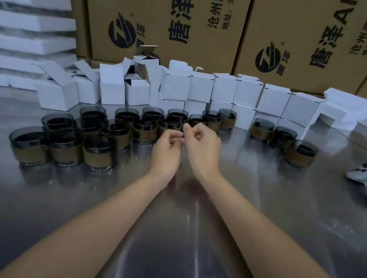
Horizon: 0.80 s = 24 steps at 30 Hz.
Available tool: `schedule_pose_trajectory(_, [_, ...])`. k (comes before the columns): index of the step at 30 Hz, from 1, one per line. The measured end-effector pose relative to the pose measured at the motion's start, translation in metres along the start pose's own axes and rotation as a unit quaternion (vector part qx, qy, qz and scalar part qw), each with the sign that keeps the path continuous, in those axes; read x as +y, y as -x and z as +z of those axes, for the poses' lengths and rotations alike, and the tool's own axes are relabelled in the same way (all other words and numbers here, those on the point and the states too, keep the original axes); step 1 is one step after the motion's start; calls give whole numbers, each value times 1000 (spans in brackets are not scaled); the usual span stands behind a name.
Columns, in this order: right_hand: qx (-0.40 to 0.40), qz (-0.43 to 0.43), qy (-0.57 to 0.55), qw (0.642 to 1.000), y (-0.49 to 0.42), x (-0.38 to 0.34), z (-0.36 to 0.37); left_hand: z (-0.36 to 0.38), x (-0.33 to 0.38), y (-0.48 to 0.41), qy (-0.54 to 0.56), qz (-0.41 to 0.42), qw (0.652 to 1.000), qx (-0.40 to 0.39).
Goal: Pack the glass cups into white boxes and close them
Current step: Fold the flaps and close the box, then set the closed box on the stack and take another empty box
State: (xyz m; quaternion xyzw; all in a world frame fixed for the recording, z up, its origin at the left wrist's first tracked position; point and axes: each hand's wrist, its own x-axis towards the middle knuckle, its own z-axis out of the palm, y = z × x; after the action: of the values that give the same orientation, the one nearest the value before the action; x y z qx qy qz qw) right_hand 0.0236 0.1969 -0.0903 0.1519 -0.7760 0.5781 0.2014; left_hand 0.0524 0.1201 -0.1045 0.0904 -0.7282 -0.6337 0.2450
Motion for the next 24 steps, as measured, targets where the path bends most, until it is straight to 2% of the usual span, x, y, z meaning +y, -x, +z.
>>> schedule_pose_trajectory(3, [-54,45,62,996,7,10,5,1,0,-2,-14,6,1000,23])
schedule_pose_trajectory(6, [-67,72,53,994,3,14,5,2,3,0,-28,30,999,33])
schedule_pose_trajectory(8, [-74,68,64,993,3,13,5,-4,8,1,-62,92,993,43])
schedule_pose_trajectory(11, [-87,59,84,991,3,15,7,-22,22,-10,-134,213,967,48])
schedule_pose_trajectory(13, [-85,55,98,990,2,16,9,-38,37,-29,-150,232,958,76])
schedule_pose_trajectory(17, [-76,47,99,991,0,21,12,-83,65,-87,-130,177,958,186])
schedule_pose_trajectory(20, [-69,53,78,993,-3,23,12,-128,67,-138,-114,33,958,260])
schedule_pose_trajectory(22, [-72,55,76,993,-3,23,12,-158,59,-165,-163,-93,949,255])
schedule_pose_trajectory(24, [-75,54,69,993,-2,22,12,-182,47,-181,-224,-154,934,233])
